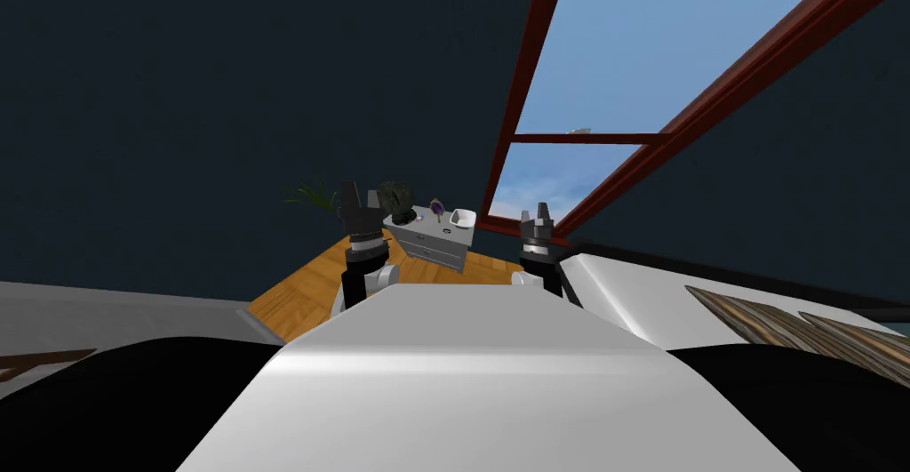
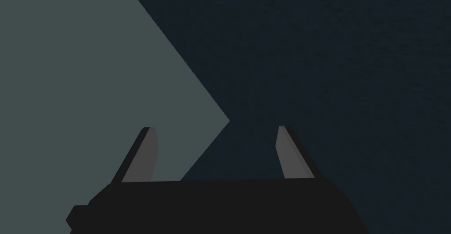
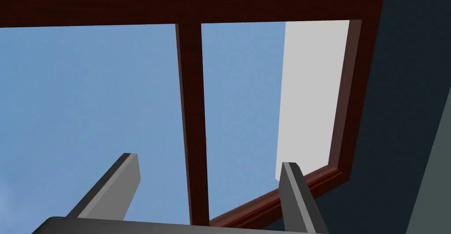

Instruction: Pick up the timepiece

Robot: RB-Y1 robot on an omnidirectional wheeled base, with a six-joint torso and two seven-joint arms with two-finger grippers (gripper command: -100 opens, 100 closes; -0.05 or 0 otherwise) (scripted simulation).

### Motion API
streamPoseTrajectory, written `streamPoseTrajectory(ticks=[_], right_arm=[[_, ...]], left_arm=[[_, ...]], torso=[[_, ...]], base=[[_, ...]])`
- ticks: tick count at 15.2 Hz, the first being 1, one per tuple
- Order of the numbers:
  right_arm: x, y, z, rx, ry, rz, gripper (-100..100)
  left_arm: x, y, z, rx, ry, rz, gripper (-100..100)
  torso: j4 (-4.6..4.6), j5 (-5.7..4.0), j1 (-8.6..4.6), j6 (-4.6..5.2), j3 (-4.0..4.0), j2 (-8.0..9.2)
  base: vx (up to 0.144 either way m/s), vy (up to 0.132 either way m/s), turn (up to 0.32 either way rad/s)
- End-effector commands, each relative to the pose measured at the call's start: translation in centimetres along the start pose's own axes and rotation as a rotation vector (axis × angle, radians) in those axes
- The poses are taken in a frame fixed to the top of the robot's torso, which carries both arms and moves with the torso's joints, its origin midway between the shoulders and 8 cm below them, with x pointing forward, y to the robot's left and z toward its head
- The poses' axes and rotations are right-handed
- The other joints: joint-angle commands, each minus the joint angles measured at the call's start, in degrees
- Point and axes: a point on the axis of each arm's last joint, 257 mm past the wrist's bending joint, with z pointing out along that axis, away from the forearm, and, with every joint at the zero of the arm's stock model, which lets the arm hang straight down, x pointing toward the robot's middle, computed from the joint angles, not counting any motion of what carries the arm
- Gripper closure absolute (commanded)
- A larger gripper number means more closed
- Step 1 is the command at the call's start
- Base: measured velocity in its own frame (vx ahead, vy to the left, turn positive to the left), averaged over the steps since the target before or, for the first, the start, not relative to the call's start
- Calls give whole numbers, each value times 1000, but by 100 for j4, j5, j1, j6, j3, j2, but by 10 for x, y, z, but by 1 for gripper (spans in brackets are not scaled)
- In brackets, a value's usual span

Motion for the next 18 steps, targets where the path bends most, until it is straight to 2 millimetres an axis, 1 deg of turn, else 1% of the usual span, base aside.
streamPoseTrajectory(ticks=[1,3,5,6,9,10,13,14,16,17,18], right_arm=[[4,-4,-1,10,35,-22,-100],[7,-8,-2,21,61,-39,-100],[12,-19,-5,51,113,-78,-100],[12,-19,-5,51,115,-80,-100],[18,-44,-13,118,190,-149,-100],[18,-44,-13,118,193,-150,-100],[20,-76,-26,204,266,-232,-100],[20,-76,-26,204,268,-233,-100],[18,-101,-37,270,315,-294,-100],[18,-101,-37,270,315,-294,-100],[16,-114,-44,305,338,-326,-100]], left_arm=[[0,0,0,0,0,0,0],[0,0,0,0,0,0,0],[0,0,0,0,0,0,0],[0,0,0,0,0,0,0],[0,0,0,0,0,0,0],[0,0,0,0,0,0,0],[0,0,0,0,0,0,0],[0,0,0,0,0,0,0],[0,0,0,0,0,0,0],[0,0,0,0,0,0,0],[0,0,0,0,0,0,0]], torso=[[0,0,0,0,0,0],[-1,1,5,-1,-2,-3],[-1,2,9,-1,-3,-5],[-2,3,14,-1,-4,-7],[-2,5,24,-2,-6,-10],[-3,6,32,-3,-8,-14],[-4,8,37,-3,-11,-19],[-5,9,40,-4,-13,-23],[-5,9,41,-2,-13,-22],[-5,9,43,-3,-13,-22],[-5,10,42,-2,-13,-22]], base=[[5,9,26],[13,26,44],[16,40,56],[20,47,50],[28,72,97],[38,79,85],[51,91,126],[50,92,113],[50,101,129],[50,95,105],[54,97,119]])
